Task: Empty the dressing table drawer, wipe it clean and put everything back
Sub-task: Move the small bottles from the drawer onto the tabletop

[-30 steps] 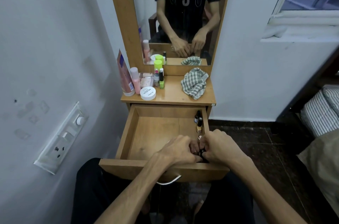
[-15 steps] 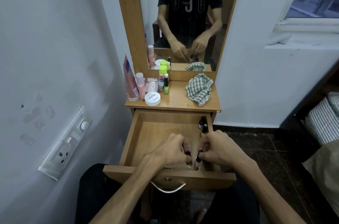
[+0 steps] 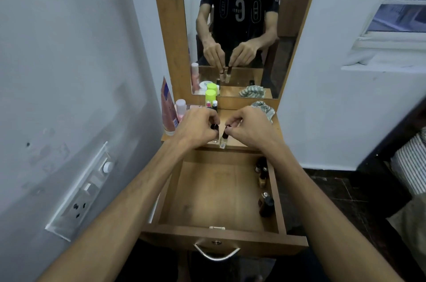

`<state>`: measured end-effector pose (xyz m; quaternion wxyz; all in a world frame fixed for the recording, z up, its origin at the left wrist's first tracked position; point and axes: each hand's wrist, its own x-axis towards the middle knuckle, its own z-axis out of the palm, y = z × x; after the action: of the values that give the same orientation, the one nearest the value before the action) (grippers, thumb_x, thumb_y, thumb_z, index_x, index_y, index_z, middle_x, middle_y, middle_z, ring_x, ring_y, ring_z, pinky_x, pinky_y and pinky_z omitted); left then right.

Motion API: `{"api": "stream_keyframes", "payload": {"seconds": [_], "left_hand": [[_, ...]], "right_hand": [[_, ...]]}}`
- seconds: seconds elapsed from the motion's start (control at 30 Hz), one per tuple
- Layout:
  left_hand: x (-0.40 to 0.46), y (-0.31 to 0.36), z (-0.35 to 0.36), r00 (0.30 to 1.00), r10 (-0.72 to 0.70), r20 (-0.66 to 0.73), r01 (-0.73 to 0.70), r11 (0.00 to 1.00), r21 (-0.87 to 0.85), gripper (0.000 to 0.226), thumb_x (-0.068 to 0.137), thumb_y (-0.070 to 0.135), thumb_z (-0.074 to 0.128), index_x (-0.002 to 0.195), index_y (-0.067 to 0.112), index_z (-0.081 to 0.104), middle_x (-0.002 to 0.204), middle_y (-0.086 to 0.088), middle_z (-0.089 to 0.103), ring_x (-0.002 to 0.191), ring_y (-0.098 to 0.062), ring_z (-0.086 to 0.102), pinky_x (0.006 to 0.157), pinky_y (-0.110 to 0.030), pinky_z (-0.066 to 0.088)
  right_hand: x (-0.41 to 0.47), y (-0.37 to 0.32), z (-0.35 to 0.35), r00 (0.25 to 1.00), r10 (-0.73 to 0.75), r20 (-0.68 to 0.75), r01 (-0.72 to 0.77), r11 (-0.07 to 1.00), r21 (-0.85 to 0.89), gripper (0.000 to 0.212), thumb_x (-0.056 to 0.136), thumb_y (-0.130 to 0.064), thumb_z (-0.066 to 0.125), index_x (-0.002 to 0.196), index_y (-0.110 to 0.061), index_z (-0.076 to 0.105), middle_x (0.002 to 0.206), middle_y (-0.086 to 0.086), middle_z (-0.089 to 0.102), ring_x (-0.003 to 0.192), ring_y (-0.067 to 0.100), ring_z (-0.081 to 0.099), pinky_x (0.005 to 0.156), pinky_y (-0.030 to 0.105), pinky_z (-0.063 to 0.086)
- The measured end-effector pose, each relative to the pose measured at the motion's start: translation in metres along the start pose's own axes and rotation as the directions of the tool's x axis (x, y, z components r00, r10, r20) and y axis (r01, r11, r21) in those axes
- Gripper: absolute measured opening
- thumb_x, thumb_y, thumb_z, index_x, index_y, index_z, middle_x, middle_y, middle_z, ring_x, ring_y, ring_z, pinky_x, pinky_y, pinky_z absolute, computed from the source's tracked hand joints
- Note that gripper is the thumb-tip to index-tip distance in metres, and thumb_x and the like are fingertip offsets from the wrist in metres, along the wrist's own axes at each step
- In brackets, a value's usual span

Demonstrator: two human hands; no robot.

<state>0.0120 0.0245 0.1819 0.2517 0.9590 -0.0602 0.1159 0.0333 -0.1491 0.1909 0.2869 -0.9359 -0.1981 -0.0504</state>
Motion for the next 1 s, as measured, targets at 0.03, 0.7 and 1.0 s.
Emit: {"api": "stream_keyframes", "payload": {"seconds": [0.03, 0.7, 1.0], "left_hand": [[0.005, 0.000, 0.000, 1.000, -0.014, -0.023, 0.014, 1.000, 0.009, 0.024, 0.074, 0.009, 0.075, 0.096, 0.016, 0.080, 0.088, 0.001, 0.076, 0.085, -0.017, 0.067, 0.064, -0.026, 0.050], [0.036, -0.028, 0.030, 0.993, -0.050, -0.110, 0.055, 0.998, 0.044, 0.032, 0.080, 0.008, 0.074, 0.112, 0.010, 0.078, 0.103, -0.007, 0.077, 0.093, -0.021, 0.069, 0.083, -0.037, 0.060], [0.020, -0.017, 0.027, 0.969, 0.044, -0.244, -0.012, 0.991, 0.131, 0.029, 0.079, 0.011, 0.069, 0.107, 0.009, 0.073, 0.106, -0.005, 0.071, 0.093, -0.024, 0.066, 0.074, -0.039, 0.057]], "right_hand": [[0.009, -0.001, 0.002, 1.000, 0.011, -0.015, -0.011, 1.000, -0.004, 0.010, 0.075, -0.019, 0.072, 0.078, -0.024, 0.080, 0.069, -0.007, 0.073, 0.072, 0.016, 0.069, 0.067, 0.034, 0.059], [0.063, 0.009, 0.032, 1.000, -0.006, -0.020, 0.006, 0.999, -0.041, 0.017, 0.078, -0.019, 0.072, 0.090, -0.030, 0.078, 0.077, -0.012, 0.071, 0.079, 0.015, 0.067, 0.075, 0.037, 0.058], [0.041, 0.021, 0.022, 0.999, -0.031, -0.044, 0.031, 0.999, -0.017, 0.031, 0.079, -0.019, 0.072, 0.107, -0.031, 0.076, 0.083, -0.017, 0.071, 0.085, 0.011, 0.068, 0.078, 0.039, 0.060]]}}
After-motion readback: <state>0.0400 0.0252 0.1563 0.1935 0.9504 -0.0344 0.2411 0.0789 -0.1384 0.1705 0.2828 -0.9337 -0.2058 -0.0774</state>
